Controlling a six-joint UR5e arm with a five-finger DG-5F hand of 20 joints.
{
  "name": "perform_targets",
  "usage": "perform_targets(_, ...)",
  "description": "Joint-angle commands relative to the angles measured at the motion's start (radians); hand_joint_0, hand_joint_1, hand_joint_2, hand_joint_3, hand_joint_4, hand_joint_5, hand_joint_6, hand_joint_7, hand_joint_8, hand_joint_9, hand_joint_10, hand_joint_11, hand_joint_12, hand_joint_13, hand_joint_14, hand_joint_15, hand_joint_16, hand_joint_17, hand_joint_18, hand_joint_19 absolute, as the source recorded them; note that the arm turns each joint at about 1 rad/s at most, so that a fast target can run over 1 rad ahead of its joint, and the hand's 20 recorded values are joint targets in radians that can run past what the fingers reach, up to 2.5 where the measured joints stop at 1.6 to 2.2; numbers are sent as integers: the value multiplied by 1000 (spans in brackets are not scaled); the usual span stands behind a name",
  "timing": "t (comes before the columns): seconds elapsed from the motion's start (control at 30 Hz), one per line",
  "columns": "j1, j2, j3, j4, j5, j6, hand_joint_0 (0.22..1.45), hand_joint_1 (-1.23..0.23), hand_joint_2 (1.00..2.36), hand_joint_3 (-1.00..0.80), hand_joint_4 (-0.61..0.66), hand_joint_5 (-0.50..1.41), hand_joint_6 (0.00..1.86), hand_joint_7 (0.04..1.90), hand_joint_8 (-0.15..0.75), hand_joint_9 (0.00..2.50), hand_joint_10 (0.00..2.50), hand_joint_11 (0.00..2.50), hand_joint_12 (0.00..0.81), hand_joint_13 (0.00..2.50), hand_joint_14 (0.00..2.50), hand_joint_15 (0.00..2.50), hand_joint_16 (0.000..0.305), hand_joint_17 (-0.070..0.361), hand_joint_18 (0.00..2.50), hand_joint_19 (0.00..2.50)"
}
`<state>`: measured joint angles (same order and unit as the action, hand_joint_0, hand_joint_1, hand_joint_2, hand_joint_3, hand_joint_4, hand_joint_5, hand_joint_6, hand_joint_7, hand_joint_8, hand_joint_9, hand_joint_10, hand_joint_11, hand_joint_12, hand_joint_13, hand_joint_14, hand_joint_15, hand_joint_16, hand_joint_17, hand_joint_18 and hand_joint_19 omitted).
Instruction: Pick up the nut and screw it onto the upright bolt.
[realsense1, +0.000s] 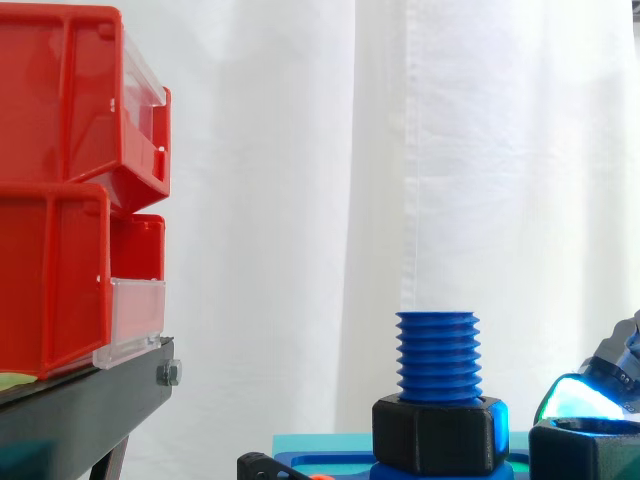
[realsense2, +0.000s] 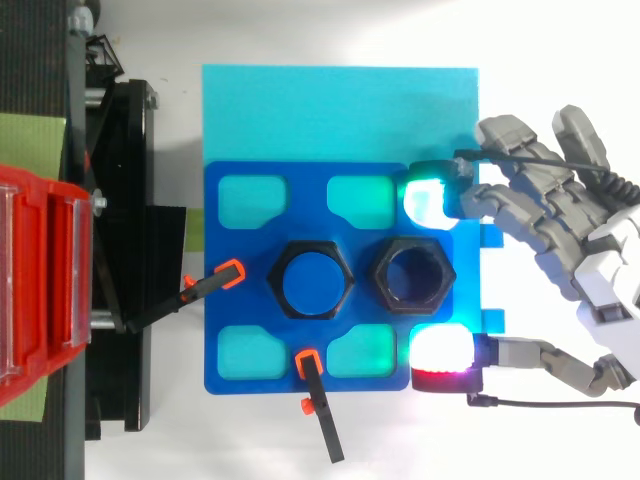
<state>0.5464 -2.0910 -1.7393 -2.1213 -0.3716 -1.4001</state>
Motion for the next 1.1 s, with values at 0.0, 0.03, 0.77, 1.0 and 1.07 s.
perform_targets(0.0, 0, 0, 0, 0, -17, -7, 411, -622, 1000, -500, 267, -250, 502, 814, 309, 217, 0, 0, 368, 85, 0, 0, 48, 109, 0, 0)
perform_targets(0.03, 0, 0, 1, 0, -18, -7, 412, -624, 1000, -500, 266, -249, 502, 818, 308, 217, 0, 0, 367, 84, 0, 0, 48, 109, 0, 0)
perform_targets(0.77, -3, 0, 0, -12, -18, -8, 407, -660, 1000, -500, 282, -244, 503, 881, 316, 252, 0, 0, 375, 131, 0, 0, 49, 109, 0, 0)
perform_targets(1.0, -6, 0, 0, -14, -29, -8, 401, -677, 1000, -500, 283, -246, 503, 893, 317, 248, 0, 0, 383, 126, 0, 0, 50, 112, 0, 0)
perform_targets(1.07, -8, 0, 0, -14, -33, -8, 377, -667, 1000, -500, 295, -249, 503, 929, 322, 227, 0, 0, 396, 108, 0, 0, 52, 118, 0, 0)
